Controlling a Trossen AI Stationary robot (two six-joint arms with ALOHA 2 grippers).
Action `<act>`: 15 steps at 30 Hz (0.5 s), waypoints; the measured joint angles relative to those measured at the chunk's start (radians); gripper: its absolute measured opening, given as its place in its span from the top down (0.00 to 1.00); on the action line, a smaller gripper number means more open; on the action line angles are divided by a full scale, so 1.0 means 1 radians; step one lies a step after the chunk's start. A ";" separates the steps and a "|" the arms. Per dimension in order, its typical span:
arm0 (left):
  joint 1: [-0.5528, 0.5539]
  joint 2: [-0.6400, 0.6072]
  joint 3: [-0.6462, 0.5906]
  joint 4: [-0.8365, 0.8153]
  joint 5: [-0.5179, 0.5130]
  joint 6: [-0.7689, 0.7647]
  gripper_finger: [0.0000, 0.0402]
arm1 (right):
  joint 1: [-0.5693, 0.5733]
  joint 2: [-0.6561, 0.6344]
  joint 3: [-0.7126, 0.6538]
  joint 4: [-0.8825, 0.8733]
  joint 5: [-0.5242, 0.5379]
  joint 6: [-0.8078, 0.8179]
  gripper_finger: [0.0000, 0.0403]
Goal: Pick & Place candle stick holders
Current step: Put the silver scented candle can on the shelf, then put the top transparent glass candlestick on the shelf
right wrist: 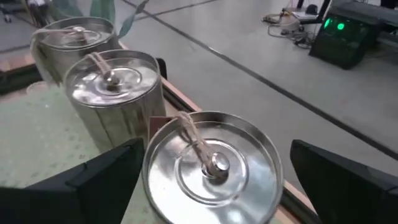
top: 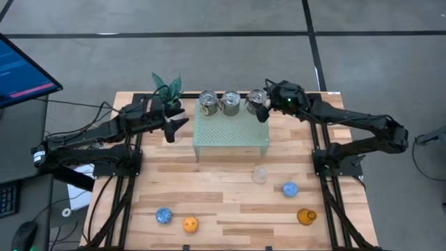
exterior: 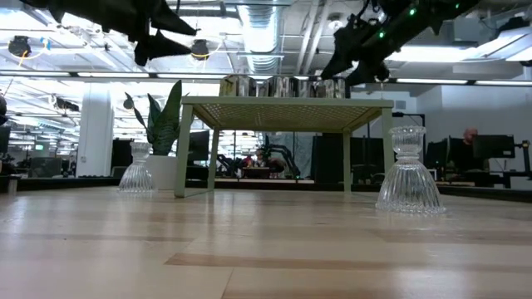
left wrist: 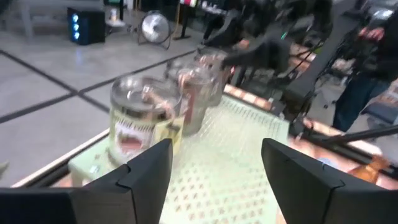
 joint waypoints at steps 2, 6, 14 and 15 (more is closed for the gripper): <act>0.000 0.000 0.000 -0.034 -0.022 0.000 0.37 | 0.010 -0.014 0.034 -0.061 0.000 -0.006 0.02; 0.000 0.001 0.028 -0.176 -0.086 0.002 0.36 | 0.041 -0.065 0.103 -0.148 0.001 -0.024 0.02; 0.000 -0.001 0.150 -0.610 -0.295 -0.004 0.37 | 0.119 -0.217 0.219 -0.249 0.039 -0.022 0.02; 0.000 -0.001 0.150 -0.657 -0.307 -0.018 0.37 | 0.137 -0.237 0.223 -0.249 0.052 -0.022 0.02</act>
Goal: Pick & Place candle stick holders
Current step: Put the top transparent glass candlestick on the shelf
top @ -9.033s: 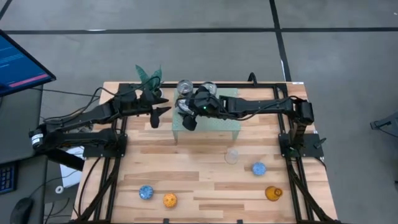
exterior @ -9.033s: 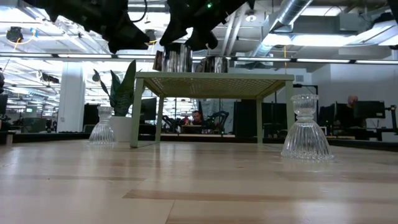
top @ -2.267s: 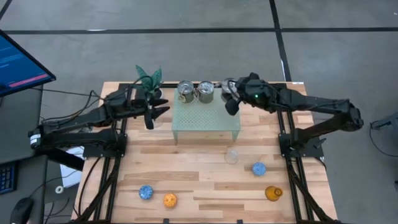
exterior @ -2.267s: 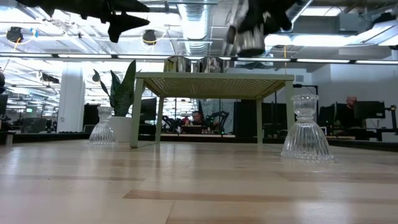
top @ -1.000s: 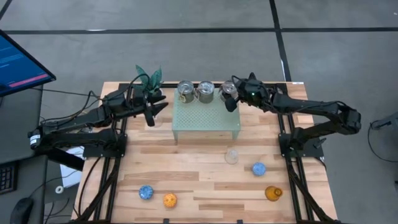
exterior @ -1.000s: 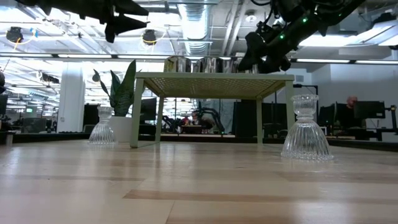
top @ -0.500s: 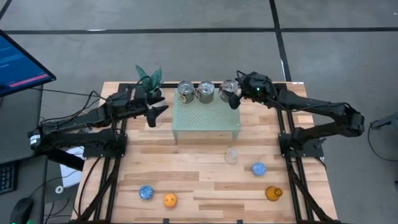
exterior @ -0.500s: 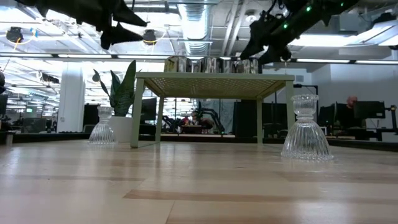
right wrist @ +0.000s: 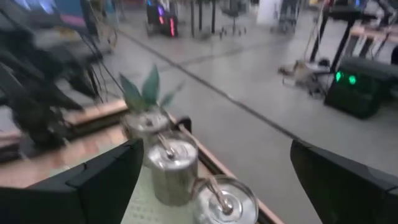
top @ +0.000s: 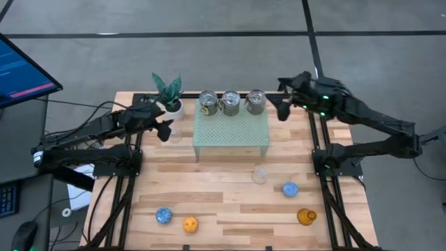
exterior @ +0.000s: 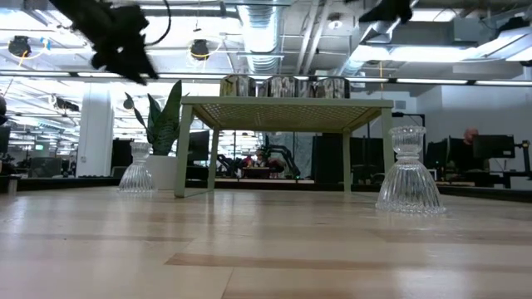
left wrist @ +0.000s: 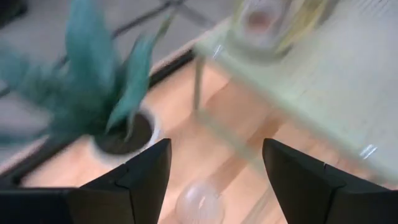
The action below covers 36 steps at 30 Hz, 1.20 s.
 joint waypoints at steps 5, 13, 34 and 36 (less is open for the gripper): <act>0.000 -0.010 -0.065 -0.028 -0.002 -0.042 0.37 | 0.104 -0.090 0.001 -0.015 0.117 0.003 0.02; -0.001 -0.140 -0.244 0.157 0.026 -0.089 0.37 | 0.226 -0.131 0.001 -0.074 0.245 0.046 0.02; -0.060 -0.238 -0.456 0.227 0.029 -0.204 0.37 | 0.281 -0.093 0.000 -0.079 0.274 0.082 0.03; -0.073 -0.239 -0.479 0.226 0.017 -0.217 0.37 | 0.281 -0.093 0.000 -0.079 0.274 0.082 0.03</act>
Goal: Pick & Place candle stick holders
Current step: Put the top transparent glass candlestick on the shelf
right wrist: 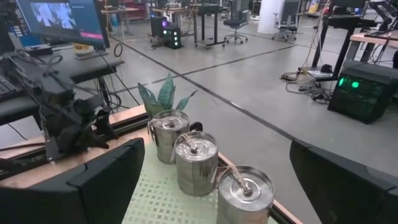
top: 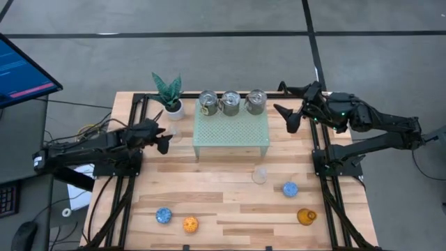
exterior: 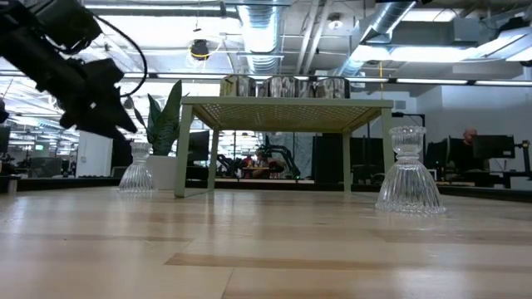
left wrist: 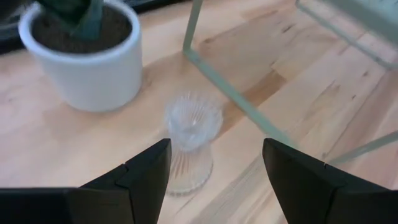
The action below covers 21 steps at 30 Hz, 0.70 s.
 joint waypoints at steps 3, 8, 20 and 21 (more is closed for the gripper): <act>-0.016 0.001 -0.034 0.008 -0.001 -0.029 0.37 | 0.000 -0.001 0.000 0.001 0.000 0.000 0.03; -0.026 0.000 -0.055 0.056 -0.054 -0.027 0.37 | 0.000 -0.001 0.000 0.000 0.000 0.000 0.03; -0.026 0.006 -0.092 0.093 -0.064 -0.003 0.36 | 0.000 -0.001 0.000 0.000 0.000 0.000 0.03; -0.026 0.007 -0.098 0.106 -0.063 -0.005 0.36 | 0.000 -0.001 0.000 0.001 0.000 0.001 0.03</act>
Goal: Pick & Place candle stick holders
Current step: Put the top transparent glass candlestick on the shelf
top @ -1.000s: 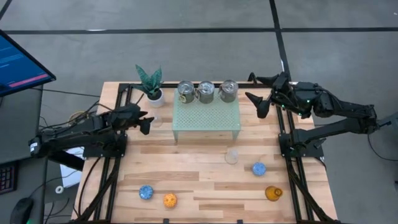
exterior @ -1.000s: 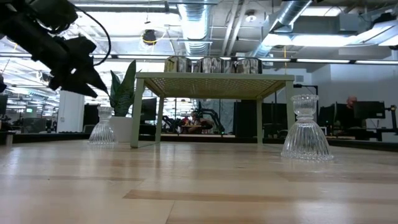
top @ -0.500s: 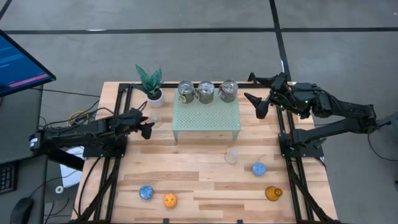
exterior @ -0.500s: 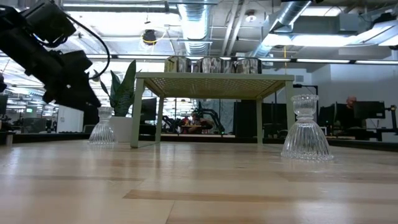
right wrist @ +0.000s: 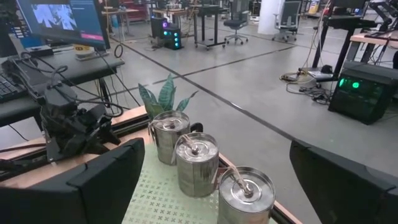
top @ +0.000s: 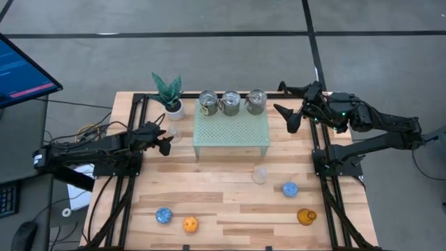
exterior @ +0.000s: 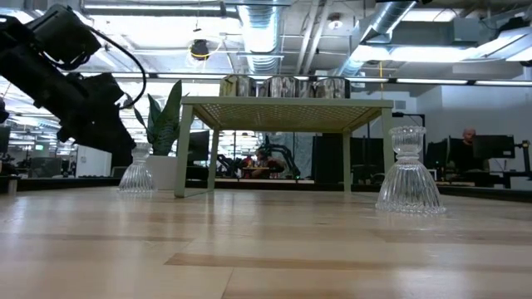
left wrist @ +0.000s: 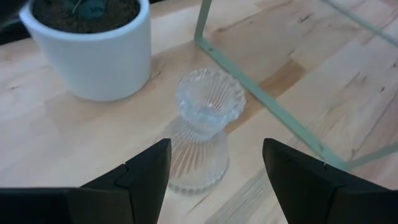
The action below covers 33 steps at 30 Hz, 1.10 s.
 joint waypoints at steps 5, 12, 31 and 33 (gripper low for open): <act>0.000 0.000 -0.009 0.034 0.001 0.016 0.37 | 0.000 0.000 0.000 0.000 0.000 0.007 0.03; 0.000 0.001 -0.009 0.032 -0.008 0.042 0.36 | 0.000 0.000 0.000 0.000 0.000 0.007 0.03; 0.000 0.019 -0.105 0.298 -0.081 0.060 0.36 | 0.000 0.000 0.000 0.000 0.000 0.007 0.03; 0.000 0.034 -0.117 0.342 -0.081 0.060 0.36 | 0.000 0.000 0.000 0.000 0.000 0.007 0.03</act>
